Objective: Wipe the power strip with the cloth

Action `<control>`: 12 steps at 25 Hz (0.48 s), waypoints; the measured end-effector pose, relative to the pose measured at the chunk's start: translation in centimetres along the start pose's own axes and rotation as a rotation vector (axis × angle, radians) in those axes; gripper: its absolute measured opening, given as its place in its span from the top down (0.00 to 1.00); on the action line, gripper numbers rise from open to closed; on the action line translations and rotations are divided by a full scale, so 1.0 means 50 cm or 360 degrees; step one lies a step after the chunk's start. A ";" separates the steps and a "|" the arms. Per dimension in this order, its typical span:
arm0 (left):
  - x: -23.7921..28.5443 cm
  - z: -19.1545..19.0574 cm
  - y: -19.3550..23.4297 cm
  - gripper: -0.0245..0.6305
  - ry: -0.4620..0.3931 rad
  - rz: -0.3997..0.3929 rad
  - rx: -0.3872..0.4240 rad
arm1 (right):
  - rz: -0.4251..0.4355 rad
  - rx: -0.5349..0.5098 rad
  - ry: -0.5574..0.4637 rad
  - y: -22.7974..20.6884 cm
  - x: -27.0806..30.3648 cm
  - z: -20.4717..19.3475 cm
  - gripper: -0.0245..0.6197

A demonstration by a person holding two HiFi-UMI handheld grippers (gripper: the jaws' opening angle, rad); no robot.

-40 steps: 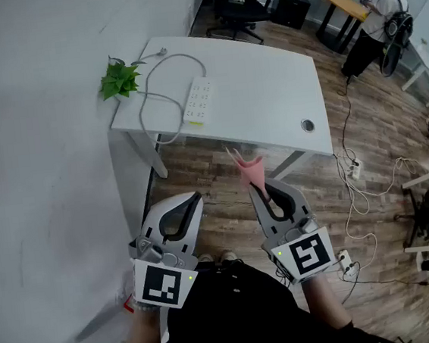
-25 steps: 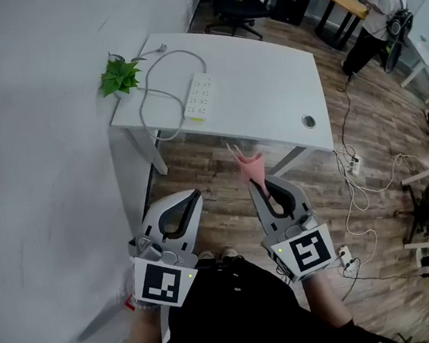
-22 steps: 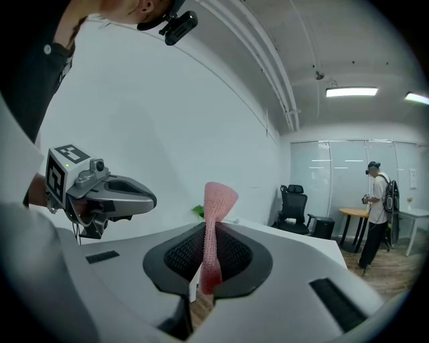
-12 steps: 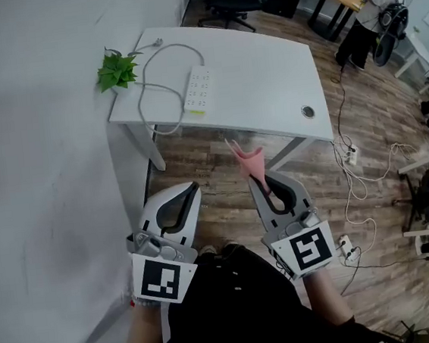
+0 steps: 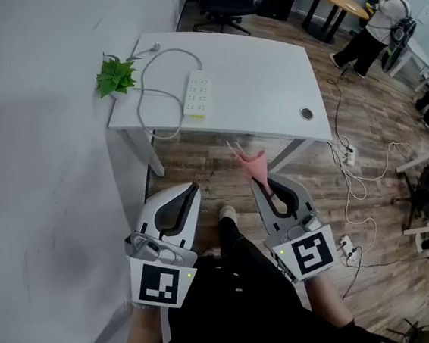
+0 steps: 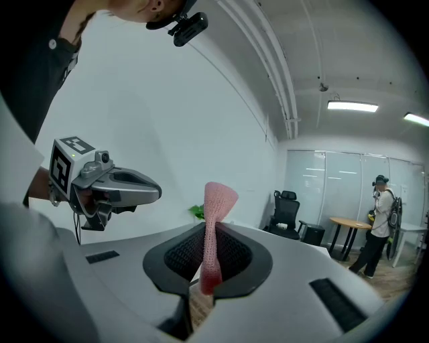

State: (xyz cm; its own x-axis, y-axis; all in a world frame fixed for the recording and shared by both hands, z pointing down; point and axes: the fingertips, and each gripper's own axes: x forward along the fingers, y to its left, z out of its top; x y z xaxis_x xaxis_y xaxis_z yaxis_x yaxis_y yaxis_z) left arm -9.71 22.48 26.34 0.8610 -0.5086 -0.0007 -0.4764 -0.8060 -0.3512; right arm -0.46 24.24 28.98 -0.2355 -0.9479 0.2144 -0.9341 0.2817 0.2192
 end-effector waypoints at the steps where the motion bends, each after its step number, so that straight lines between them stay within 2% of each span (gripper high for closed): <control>1: 0.006 -0.002 0.003 0.94 -0.0001 0.0002 -0.0001 | -0.0004 0.0001 0.0000 -0.006 0.004 -0.001 0.89; 12: 0.101 -0.023 0.062 0.94 0.0016 0.0057 0.0018 | 0.0084 -0.0014 -0.0007 -0.081 0.118 -0.009 0.89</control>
State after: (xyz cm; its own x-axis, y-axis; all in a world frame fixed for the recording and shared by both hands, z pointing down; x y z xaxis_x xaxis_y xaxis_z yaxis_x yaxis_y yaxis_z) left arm -7.04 17.05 26.33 0.8416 -0.5400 -0.0040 -0.5047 -0.7839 -0.3618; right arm 2.07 17.59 29.77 -0.2856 -0.9323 0.2219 -0.9179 0.3327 0.2163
